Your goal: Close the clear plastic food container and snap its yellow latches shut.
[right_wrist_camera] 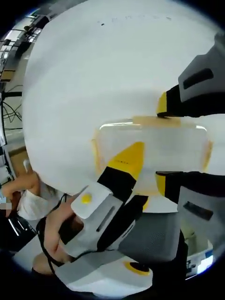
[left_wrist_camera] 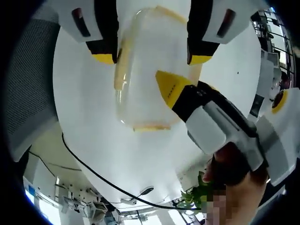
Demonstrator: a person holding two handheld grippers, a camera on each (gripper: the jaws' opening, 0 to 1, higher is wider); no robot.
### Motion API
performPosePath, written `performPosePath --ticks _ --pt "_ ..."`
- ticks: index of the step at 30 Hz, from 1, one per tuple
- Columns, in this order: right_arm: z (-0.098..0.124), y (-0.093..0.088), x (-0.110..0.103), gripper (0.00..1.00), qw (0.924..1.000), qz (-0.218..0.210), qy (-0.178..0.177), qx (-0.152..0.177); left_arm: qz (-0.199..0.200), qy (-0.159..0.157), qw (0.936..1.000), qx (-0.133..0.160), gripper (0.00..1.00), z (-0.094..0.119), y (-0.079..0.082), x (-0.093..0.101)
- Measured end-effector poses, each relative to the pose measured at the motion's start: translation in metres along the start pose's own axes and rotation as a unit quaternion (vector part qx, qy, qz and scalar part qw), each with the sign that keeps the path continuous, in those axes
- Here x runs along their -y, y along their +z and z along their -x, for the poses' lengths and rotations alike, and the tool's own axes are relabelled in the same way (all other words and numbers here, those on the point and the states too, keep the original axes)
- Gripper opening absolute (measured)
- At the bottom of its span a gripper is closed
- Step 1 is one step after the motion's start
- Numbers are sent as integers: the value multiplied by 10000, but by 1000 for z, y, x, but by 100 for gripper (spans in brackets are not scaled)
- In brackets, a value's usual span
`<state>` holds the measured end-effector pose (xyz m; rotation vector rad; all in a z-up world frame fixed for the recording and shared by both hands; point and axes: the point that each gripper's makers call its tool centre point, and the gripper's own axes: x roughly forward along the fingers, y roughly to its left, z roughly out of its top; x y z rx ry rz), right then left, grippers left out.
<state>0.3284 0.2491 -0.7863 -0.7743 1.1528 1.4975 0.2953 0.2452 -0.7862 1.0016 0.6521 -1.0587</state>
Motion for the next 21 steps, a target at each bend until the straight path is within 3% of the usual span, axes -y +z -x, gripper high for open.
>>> performPosePath --ticks 6,7,8,11,17,21 --pt "-2 1 -1 40 9998 24 21 -201 -77 44 9999 -62 51 -2 1 0" --pt "-2 2 0 40 9996 41 -16 -279 -459 4 9989 -86 50 -5 5 -3" --pt "-2 1 -1 40 9995 -2 -5 -329 -232 39 9996 -133 50 -5 4 -1" --pt "-2 0 -1 38 9989 12 69 -471 -284 10 9994 -215 50 -3 3 -1" --pt "-5 1 -1 38 9971 17 133 -754 -172 -12 9998 -77 50 -3 2 0" --pt "-3 -1 -2 39 9971 -74 126 -746 -163 25 9998 -89 50 -3 2 -1"
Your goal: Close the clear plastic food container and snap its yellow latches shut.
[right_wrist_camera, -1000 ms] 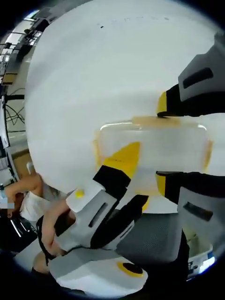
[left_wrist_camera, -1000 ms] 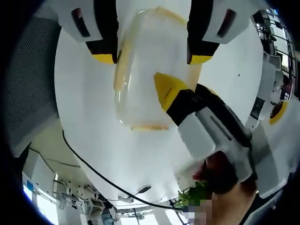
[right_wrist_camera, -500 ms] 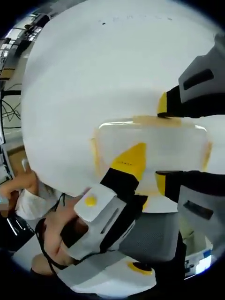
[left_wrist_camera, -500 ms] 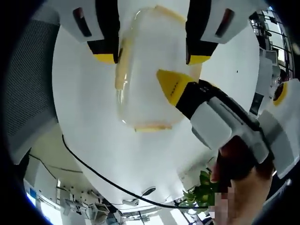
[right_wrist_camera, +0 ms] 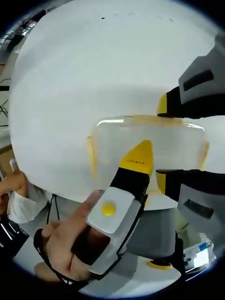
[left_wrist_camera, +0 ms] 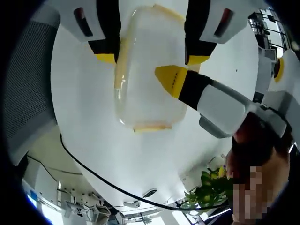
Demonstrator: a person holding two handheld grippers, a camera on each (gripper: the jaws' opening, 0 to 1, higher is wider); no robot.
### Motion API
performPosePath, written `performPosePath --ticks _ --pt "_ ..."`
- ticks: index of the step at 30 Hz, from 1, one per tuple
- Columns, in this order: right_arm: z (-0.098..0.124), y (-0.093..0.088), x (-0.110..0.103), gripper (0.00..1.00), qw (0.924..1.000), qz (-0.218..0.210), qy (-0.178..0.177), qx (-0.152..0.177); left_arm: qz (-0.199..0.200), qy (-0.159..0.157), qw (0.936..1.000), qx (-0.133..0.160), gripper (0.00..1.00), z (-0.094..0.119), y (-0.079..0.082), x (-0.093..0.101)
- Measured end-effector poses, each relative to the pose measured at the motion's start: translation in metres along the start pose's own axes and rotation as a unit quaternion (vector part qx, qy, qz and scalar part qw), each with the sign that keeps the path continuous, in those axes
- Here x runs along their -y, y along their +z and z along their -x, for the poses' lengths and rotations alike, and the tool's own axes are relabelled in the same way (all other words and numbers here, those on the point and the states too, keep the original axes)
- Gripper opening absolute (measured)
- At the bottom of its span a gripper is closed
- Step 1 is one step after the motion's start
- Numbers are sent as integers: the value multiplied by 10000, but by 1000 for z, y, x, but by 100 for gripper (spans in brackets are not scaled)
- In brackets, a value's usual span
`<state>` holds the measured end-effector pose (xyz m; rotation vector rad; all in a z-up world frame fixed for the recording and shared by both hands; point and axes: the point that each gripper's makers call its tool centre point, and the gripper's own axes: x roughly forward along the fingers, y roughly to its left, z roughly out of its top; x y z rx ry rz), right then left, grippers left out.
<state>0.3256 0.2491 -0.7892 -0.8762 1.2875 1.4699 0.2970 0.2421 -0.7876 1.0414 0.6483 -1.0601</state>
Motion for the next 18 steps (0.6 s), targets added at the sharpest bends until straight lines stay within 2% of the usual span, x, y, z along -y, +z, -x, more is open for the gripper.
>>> performPosePath --ticks 11,18 --pt "0 0 0 40 10000 -62 7 -50 52 124 9999 14 50 -1 0 0" --pt "1 -1 0 41 9998 -29 35 172 12 142 9999 -48 51 -1 0 1"
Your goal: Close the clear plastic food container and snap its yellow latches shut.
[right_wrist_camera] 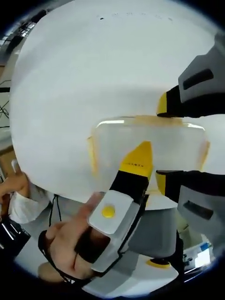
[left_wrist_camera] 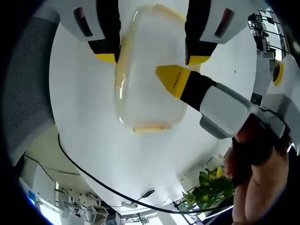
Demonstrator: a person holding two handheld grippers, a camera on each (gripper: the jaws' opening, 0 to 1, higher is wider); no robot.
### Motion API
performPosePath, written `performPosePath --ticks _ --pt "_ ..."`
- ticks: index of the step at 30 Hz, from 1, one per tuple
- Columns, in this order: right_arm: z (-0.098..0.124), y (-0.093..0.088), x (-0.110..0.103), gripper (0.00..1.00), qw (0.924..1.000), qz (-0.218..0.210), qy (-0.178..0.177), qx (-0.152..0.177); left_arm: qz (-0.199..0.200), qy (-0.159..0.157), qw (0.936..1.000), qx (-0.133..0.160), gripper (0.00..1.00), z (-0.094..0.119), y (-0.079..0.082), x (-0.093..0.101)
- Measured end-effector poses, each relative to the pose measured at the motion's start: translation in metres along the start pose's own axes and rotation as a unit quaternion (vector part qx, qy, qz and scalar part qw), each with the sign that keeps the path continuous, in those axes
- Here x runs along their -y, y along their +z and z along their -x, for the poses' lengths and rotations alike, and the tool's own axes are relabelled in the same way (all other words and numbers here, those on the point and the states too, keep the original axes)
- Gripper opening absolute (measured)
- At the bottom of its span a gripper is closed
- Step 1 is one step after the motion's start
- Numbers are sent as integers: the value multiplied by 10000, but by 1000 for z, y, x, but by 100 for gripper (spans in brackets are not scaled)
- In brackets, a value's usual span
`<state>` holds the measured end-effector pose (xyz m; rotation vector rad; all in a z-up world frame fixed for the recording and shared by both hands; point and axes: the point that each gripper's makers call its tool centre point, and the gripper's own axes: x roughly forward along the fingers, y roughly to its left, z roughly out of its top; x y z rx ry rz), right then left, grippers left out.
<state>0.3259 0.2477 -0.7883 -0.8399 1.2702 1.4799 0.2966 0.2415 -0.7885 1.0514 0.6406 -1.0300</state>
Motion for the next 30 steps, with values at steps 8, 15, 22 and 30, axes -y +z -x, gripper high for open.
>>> performPosePath --ticks 8,15,22,30 --pt "3 2 -3 42 9992 147 -213 318 -409 -147 9990 -86 52 2 -2 1" --pt "8 2 -6 45 9959 193 -455 752 -420 -533 9976 -137 67 4 -3 12" --pt "24 2 -8 58 9914 178 -706 1088 -244 -827 9962 -135 74 12 -7 12" --pt "21 -24 -19 75 9882 349 -1123 981 -17 -981 9948 -262 85 18 -22 0"
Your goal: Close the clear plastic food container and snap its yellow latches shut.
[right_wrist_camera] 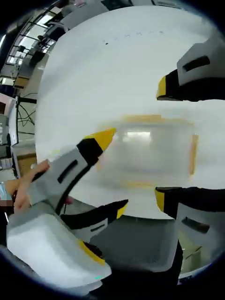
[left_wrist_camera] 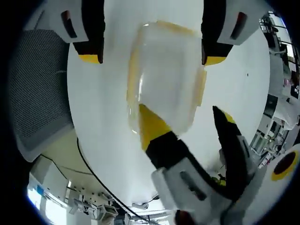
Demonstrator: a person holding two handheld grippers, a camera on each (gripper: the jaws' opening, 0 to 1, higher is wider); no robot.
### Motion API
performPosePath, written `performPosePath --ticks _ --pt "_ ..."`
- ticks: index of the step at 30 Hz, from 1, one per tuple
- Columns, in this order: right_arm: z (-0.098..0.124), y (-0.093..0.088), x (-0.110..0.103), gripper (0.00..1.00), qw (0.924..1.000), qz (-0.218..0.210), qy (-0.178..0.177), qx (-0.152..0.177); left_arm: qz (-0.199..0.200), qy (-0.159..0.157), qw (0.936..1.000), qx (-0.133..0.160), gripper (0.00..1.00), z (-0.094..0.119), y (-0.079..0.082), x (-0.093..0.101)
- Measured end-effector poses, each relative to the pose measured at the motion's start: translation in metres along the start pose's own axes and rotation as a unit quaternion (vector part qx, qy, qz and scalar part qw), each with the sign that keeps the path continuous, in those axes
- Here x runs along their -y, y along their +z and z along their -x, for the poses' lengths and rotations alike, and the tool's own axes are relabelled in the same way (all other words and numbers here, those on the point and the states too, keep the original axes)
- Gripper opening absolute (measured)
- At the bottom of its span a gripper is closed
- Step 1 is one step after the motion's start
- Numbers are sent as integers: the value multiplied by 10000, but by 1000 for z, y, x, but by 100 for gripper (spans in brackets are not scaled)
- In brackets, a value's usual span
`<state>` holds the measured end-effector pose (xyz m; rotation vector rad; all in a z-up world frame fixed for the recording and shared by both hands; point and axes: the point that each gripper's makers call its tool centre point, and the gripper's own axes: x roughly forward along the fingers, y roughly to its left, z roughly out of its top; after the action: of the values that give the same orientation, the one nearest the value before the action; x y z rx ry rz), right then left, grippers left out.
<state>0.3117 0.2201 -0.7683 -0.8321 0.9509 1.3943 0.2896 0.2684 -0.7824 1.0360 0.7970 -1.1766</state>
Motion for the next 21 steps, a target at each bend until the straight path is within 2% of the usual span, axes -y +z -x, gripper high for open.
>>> performPosePath --ticks 4,5,11,14,16,17,18,21 --pt "-6 -12 -3 87 9994 99 -283 -151 -18 -63 9999 -88 87 -2 -8 -7" --pt "-8 -13 -5 87 9993 136 -306 -179 -42 -85 9999 -113 87 -3 -10 -8" --pt "-25 -21 -14 85 9980 289 -445 -344 -137 -73 9995 -292 85 -17 -19 -20" --pt "-29 -29 -15 81 9972 293 -448 -521 -199 -140 9992 -324 82 -23 -21 -17" --pt "-28 -29 -13 79 9966 373 -515 -515 -264 -116 9990 -343 81 -25 -21 -17" --pt "-27 -29 -11 75 9963 398 -556 -522 -315 -44 9989 -359 77 -24 -21 -20" --pt "-27 -28 -11 75 9967 371 -534 -486 -333 63 9987 -379 75 -23 -21 -24" --pt "-27 -28 -9 75 9969 355 -552 -434 -203 16 9989 -419 75 -26 -21 -21"
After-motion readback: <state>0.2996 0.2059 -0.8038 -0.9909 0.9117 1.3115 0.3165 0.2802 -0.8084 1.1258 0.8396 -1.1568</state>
